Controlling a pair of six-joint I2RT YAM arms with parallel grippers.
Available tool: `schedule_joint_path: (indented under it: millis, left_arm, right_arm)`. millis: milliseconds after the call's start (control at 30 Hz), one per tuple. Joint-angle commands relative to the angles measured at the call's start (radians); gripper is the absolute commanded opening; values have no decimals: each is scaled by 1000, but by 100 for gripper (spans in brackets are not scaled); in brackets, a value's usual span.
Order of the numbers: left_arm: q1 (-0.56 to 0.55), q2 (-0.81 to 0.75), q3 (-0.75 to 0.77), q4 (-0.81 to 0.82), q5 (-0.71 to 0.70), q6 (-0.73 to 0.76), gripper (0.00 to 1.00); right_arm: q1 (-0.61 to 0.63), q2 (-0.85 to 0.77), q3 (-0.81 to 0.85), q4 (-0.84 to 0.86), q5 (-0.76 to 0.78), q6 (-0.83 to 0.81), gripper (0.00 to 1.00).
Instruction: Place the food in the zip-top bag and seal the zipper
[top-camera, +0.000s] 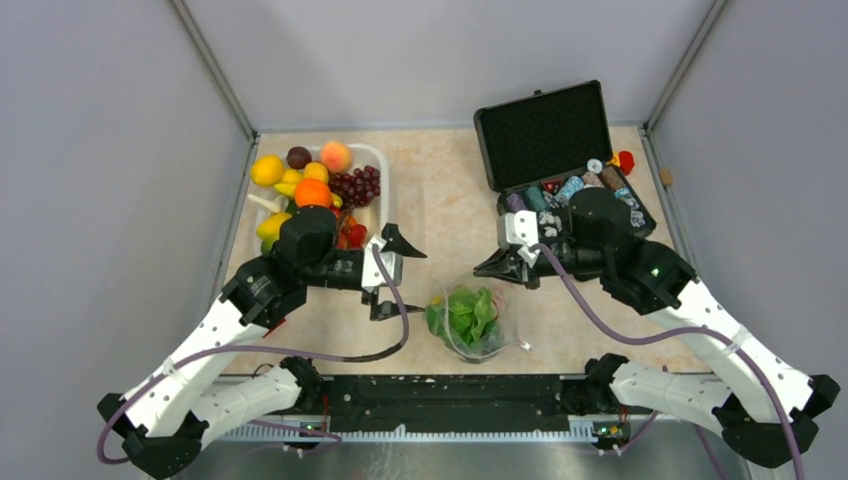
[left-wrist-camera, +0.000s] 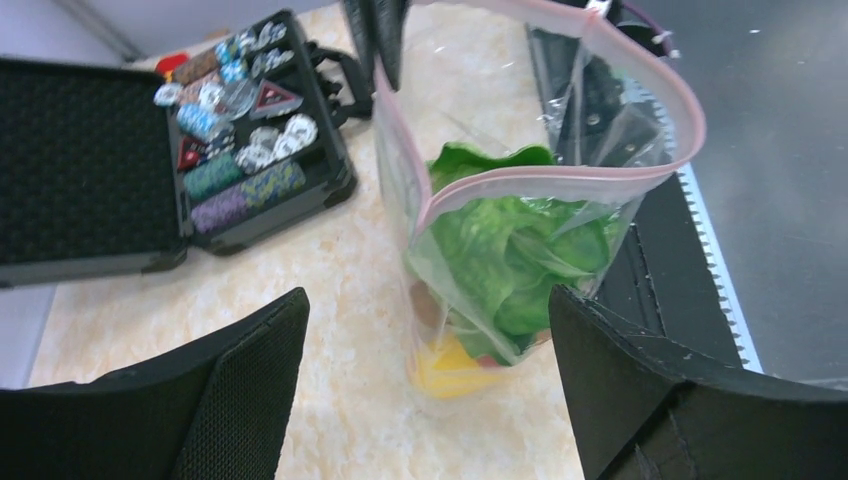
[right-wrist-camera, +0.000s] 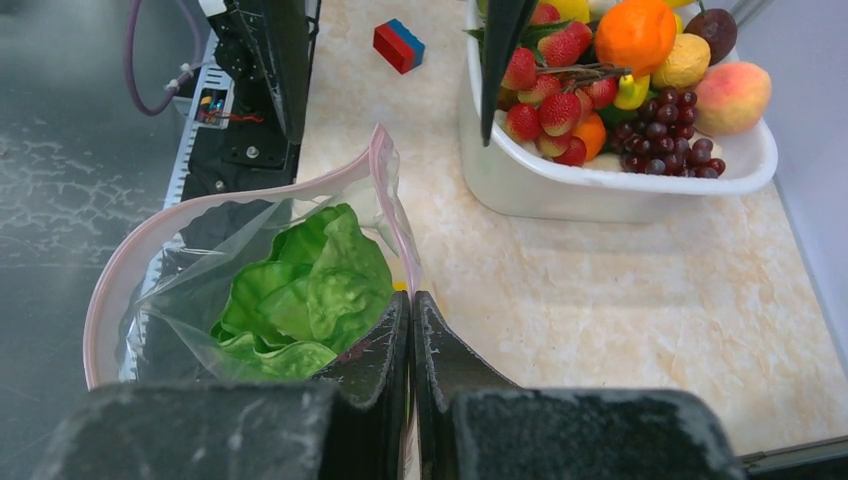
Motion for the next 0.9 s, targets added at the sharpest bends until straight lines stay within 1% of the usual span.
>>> schedule_joint_path:
  millis: [0,133,233,367,467,500,600,667,867]
  left_arm:
    - [1,39,30,47,188,36,86]
    - [1,78,37,66,213,31,79]
    - [1,92,31,115,225,-2,71]
    - [1,85,18,179,207,-41,57]
    - [1,67,-7,229,193,-78,35]
    - [1,61,-18,239,194,-84,32]
    - [1,48,-37,237,195,-86,30]
    - [0,44,-41,221,202,-78,31]
    - [1,57,-42,206,218,-62,41]
  right_arm:
    - [-9,-29,1,53,-38,7,0]
    - [-8,-33,-3,60,-39,16,0]
    - [-9,-33,-13,66,-45,24,0]
    - [-9,-31,-24,81,-45,30,0]
    - [-8,-31,-29,96,-44,36,0]
    - [-9,-30,-30,102,-42,36,0]
    - [-9,-29,-33,112,-35,41,0]
    - [-8,-26,-32,116,-36,41,0]
    - [-9,-14,-34,130,-39,49,0]
